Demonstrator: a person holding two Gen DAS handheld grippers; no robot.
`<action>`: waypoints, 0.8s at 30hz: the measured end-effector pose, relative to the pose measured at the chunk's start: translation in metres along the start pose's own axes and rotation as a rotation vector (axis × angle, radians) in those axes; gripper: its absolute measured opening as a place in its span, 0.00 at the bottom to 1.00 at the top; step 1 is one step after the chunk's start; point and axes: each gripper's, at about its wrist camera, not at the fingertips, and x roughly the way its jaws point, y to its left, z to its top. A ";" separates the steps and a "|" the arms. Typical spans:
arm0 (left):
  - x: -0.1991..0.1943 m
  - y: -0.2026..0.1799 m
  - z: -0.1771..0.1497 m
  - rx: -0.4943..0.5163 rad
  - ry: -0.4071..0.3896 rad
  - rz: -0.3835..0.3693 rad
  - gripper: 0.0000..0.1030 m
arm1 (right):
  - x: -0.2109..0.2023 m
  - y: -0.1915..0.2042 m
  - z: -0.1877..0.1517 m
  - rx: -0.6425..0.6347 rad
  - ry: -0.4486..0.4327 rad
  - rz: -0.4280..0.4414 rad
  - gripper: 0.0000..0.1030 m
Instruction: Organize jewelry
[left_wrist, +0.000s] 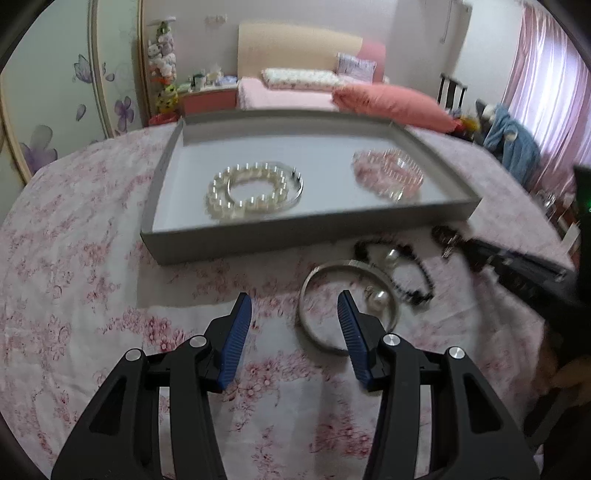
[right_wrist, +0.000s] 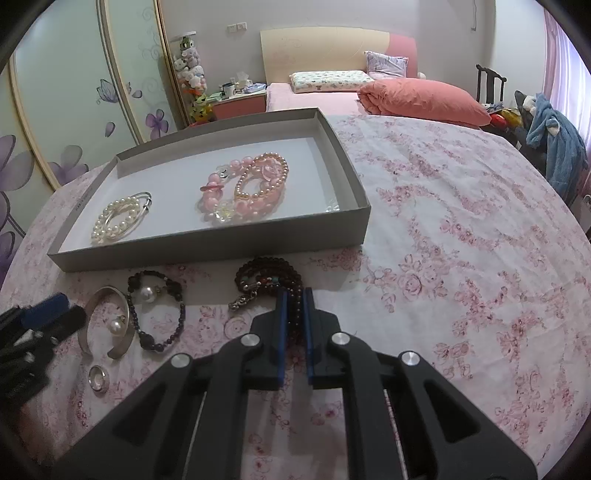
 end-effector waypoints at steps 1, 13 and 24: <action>0.003 0.000 -0.002 0.011 0.012 0.013 0.48 | 0.000 0.000 0.000 0.001 0.000 0.001 0.09; 0.000 0.048 0.000 -0.021 0.006 0.200 0.48 | 0.000 -0.001 -0.001 0.010 0.002 0.017 0.09; -0.017 0.041 0.003 -0.011 -0.060 0.014 0.80 | 0.001 -0.001 -0.001 0.012 0.003 0.020 0.10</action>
